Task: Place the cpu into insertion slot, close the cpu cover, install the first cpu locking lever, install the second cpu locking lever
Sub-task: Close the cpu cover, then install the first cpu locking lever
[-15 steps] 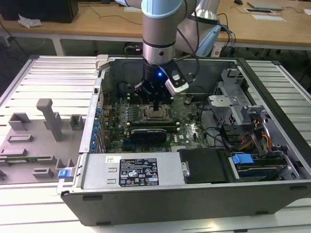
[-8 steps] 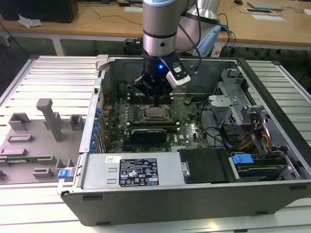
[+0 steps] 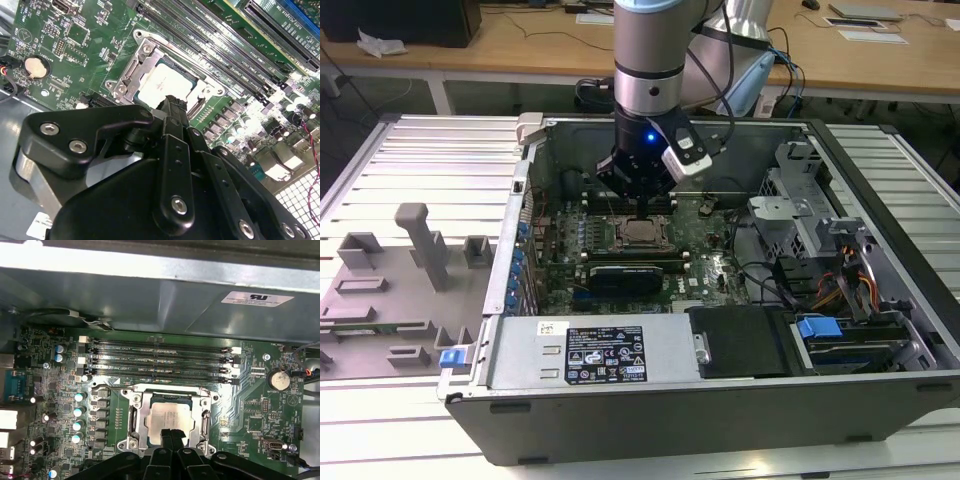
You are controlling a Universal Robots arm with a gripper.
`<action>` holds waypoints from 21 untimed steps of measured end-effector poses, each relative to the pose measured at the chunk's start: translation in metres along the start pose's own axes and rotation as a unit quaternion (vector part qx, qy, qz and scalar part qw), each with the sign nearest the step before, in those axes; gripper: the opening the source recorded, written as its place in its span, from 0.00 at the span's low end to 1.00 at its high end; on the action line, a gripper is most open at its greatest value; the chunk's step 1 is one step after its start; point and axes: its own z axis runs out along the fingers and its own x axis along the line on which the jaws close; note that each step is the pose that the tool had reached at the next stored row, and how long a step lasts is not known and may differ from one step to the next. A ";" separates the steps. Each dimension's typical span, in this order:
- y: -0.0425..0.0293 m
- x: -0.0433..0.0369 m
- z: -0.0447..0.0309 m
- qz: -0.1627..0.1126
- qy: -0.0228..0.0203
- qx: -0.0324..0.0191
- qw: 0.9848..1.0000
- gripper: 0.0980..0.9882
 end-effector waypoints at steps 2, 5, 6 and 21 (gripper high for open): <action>0.0000 0.0000 -0.0001 0.000 0.000 0.000 1.000 0.01; 0.0000 0.0000 -0.0002 0.000 0.000 0.000 1.000 0.01; 0.0000 0.0000 -0.0003 0.000 0.000 0.000 1.000 0.01; 0.0069 0.0271 -0.0013 0.000 0.000 0.000 1.000 0.01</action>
